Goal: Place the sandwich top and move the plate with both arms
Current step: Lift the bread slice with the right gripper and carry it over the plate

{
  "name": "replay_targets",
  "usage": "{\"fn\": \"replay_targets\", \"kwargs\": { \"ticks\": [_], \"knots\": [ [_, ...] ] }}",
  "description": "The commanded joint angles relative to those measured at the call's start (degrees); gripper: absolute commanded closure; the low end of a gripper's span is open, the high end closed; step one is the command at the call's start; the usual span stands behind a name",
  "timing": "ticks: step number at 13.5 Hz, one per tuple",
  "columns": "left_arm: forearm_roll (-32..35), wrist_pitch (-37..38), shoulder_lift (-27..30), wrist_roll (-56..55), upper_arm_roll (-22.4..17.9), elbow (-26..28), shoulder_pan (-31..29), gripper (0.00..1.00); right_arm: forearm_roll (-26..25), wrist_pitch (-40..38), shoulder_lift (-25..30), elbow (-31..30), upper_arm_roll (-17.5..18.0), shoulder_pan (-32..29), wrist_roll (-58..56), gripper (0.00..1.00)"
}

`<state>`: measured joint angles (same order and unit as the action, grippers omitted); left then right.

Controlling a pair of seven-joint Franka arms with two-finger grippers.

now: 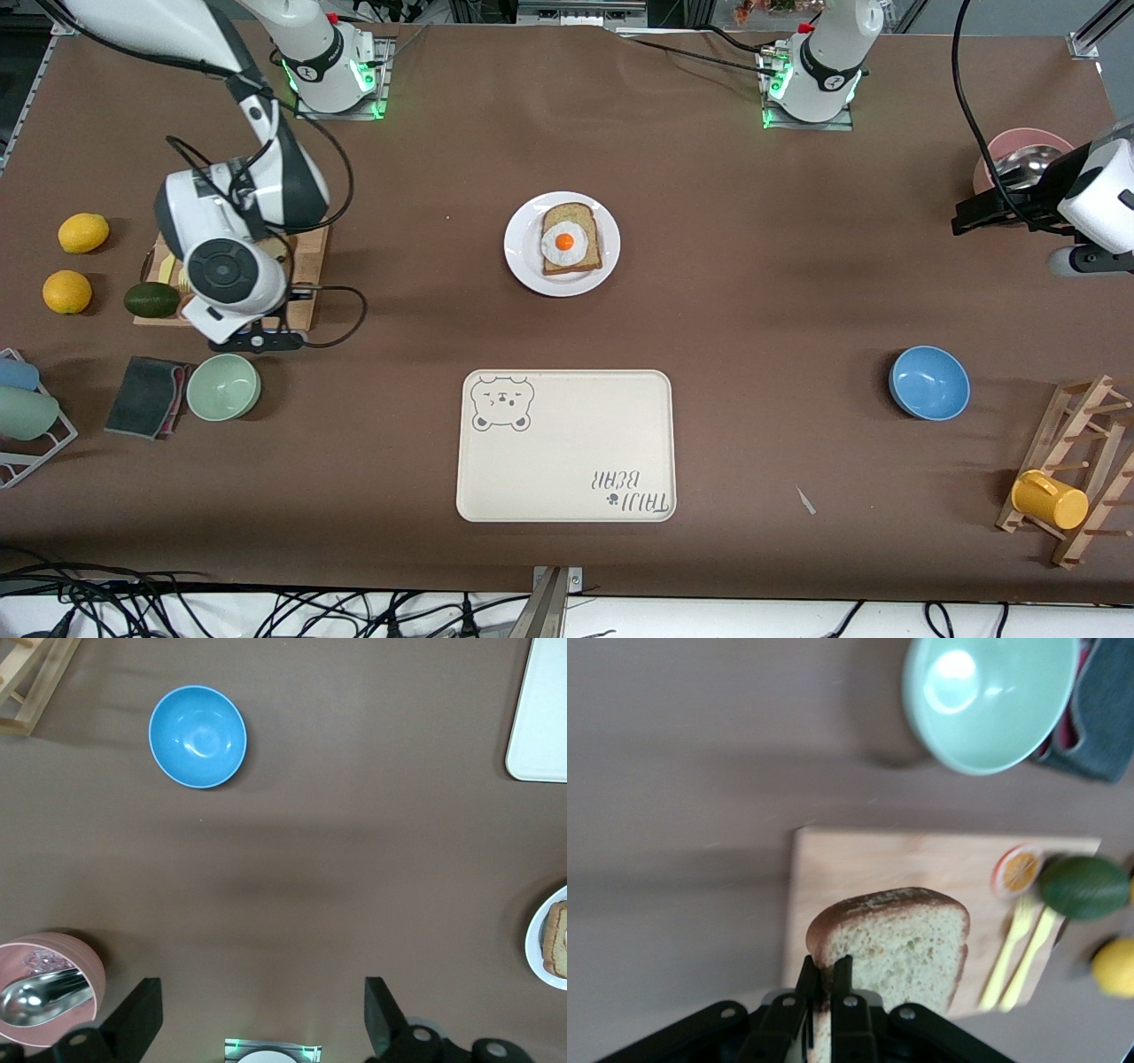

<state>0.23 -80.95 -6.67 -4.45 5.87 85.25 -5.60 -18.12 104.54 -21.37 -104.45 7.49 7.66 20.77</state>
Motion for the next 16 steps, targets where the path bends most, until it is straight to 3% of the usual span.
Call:
{"fn": "replay_targets", "kwargs": {
  "ticks": [1, 6, 9, 12, 14, 16],
  "knots": [
    [1.2, -0.3, 0.4, -0.6, 0.2, 0.0, 0.5, 0.00, 6.7, -4.4, -1.1, 4.5, -0.1, 6.2, 9.7, 1.00],
    [1.2, -0.3, 0.5, -0.7, 0.3, 0.1, 0.7, 0.00, 18.3, -4.0, -4.2, 10.7, 0.1, 16.8, 22.3, 1.00],
    [1.2, -0.3, 0.4, -0.7, 0.3, 0.2, 0.8, 0.00, 19.7, -2.2, -7.8, 15.3, 0.1, 23.2, 29.5, 1.00],
    [1.2, -0.3, 0.4, -1.4, 0.7, 0.1, 0.7, 0.00, 23.7, 2.8, -10.8, 16.1, 0.0, 28.5, 32.2, 1.00],
    [1.2, -0.2, 0.4, -1.4, 0.8, 0.1, 0.7, 0.00, 27.3, 8.2, -12.7, 16.2, 0.1, 29.3, 33.9, 1.00],
    [1.2, -0.1, 0.5, -1.5, 1.0, -0.1, 0.7, 0.00, 27.9, 10.9, -14.2, 16.2, 0.1, 30.5, 34.9, 1.00]
  ]
}}
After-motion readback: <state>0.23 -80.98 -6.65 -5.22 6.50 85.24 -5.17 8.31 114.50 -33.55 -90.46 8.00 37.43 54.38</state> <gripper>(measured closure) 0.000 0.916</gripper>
